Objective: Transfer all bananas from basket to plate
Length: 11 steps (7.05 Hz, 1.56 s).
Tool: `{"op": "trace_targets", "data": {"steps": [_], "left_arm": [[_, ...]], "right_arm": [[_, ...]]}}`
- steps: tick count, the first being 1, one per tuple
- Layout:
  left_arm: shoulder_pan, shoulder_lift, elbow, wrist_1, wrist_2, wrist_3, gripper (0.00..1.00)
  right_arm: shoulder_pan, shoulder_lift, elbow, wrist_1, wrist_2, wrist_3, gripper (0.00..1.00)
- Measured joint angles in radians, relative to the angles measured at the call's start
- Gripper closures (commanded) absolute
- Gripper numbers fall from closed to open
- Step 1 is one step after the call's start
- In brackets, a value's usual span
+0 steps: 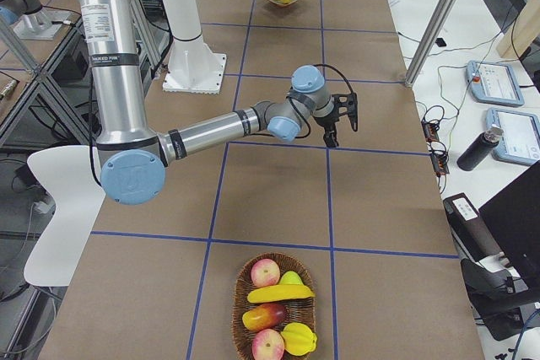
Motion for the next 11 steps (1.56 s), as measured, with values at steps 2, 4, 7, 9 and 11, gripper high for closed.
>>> {"op": "trace_targets", "data": {"steps": [2, 4, 7, 9, 11], "left_arm": [[-0.027, 0.094, 0.01, 0.001, 0.034, 0.214, 1.0], [-0.03, 0.134, 0.058, 0.0, 0.094, 0.332, 0.54], [-0.023, 0.134, 0.091, -0.003, 0.105, 0.363, 0.05], [-0.02, 0.122, 0.092, -0.006, 0.105, 0.364, 0.01], [-0.021, 0.1, 0.091, -0.009, 0.099, 0.362, 0.01]], "right_arm": [[0.07, 0.0, -0.082, 0.001, 0.049, -0.12, 0.0], [0.091, 0.0, -0.107, 0.003, 0.063, -0.153, 0.0], [0.094, 0.0, -0.113, 0.003, 0.067, -0.158, 0.0], [0.095, 0.002, -0.114, 0.003, 0.067, -0.158, 0.0], [0.1, 0.005, -0.115, 0.002, 0.067, -0.157, 0.0]]}}
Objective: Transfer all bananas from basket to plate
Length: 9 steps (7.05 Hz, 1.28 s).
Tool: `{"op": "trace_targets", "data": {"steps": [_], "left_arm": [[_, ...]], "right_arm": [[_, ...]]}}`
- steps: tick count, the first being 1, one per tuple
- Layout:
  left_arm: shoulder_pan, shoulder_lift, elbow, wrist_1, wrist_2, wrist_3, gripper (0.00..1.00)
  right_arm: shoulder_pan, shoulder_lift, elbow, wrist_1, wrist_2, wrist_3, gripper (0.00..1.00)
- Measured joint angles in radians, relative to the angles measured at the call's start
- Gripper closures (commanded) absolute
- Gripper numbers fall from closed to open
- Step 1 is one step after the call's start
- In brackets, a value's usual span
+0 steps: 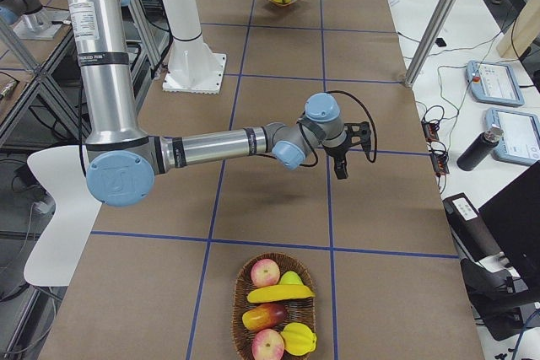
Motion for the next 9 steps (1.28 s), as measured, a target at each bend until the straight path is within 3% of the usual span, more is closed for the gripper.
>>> {"op": "trace_targets", "data": {"steps": [3, 9], "left_arm": [[-0.012, -0.054, -0.032, 0.003, -0.068, -0.009, 0.01], [-0.021, -0.173, -0.024, 0.012, -0.098, -0.016, 0.01]], "right_arm": [[0.066, -0.009, -0.038, -0.004, 0.048, -0.101, 0.0], [0.354, -0.102, -0.285, -0.004, 0.2, -0.651, 0.0]]}}
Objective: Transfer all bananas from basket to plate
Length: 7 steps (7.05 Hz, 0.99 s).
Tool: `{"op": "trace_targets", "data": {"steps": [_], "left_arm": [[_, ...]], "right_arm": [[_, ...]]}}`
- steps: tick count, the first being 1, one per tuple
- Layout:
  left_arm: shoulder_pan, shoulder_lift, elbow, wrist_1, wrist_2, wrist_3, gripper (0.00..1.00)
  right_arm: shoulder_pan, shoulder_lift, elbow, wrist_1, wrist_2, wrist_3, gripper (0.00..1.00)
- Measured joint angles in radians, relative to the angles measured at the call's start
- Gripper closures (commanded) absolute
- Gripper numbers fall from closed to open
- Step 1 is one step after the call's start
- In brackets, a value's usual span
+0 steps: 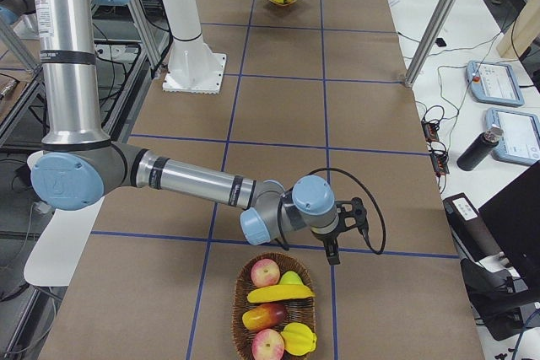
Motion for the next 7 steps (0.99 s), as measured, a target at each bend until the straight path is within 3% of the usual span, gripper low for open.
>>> {"op": "trace_targets", "data": {"steps": [2, 4, 5, 7], "left_arm": [[0.0, -0.004, 0.003, 0.0, 0.001, 0.0, 0.01], [0.0, -0.005, 0.003, 0.0, 0.002, 0.0, 0.01], [-0.001, -0.005, 0.002, 0.0, 0.002, 0.0, 0.01], [-0.002, -0.005, 0.002, -0.001, 0.002, 0.0, 0.01]], "right_arm": [[0.046, -0.059, -0.045, 0.001, 0.004, -0.094, 0.01], [0.053, -0.08, -0.092, 0.005, -0.052, -0.118, 0.5], [0.054, -0.08, -0.103, 0.004, -0.072, -0.114, 0.53], [0.048, -0.073, -0.105, 0.002, -0.08, -0.077, 0.48]]}}
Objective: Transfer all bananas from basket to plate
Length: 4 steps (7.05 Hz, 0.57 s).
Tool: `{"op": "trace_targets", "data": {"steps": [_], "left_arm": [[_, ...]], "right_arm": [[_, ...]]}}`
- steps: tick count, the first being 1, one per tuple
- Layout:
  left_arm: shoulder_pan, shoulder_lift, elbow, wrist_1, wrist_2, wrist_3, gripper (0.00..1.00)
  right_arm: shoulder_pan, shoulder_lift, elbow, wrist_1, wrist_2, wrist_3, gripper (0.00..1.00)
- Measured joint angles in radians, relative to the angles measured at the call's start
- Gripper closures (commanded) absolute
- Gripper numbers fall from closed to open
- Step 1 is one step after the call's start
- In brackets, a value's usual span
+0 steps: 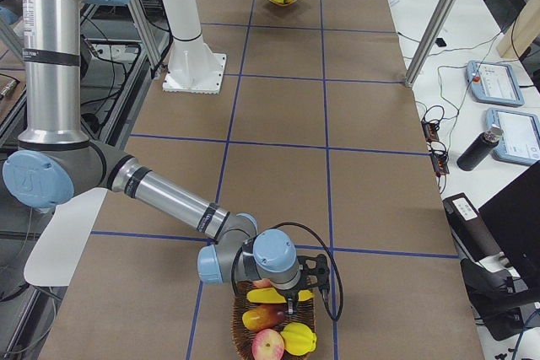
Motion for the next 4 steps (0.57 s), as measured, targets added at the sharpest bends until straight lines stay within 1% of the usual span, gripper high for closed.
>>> {"op": "trace_targets", "data": {"steps": [1, 2, 3, 4], "left_arm": [[0.0, 0.0, 0.0, 0.0, 0.0, 0.0, 0.01], [0.0, 0.0, 0.001, 0.0, -0.001, 0.0, 0.01], [0.0, 0.001, 0.001, 0.0, -0.001, 0.0, 0.01], [0.0, 0.001, 0.001, 0.0, -0.001, 0.0, 0.01]], "right_arm": [[-0.006, 0.003, 0.0, 0.001, 0.001, 0.016, 0.52], [-0.01, 0.004, 0.0, 0.002, 0.002, 0.023, 0.87], [-0.012, 0.005, 0.003, 0.003, 0.003, 0.026, 1.0], [-0.012, 0.006, 0.01, 0.004, 0.002, 0.024, 1.0]]}}
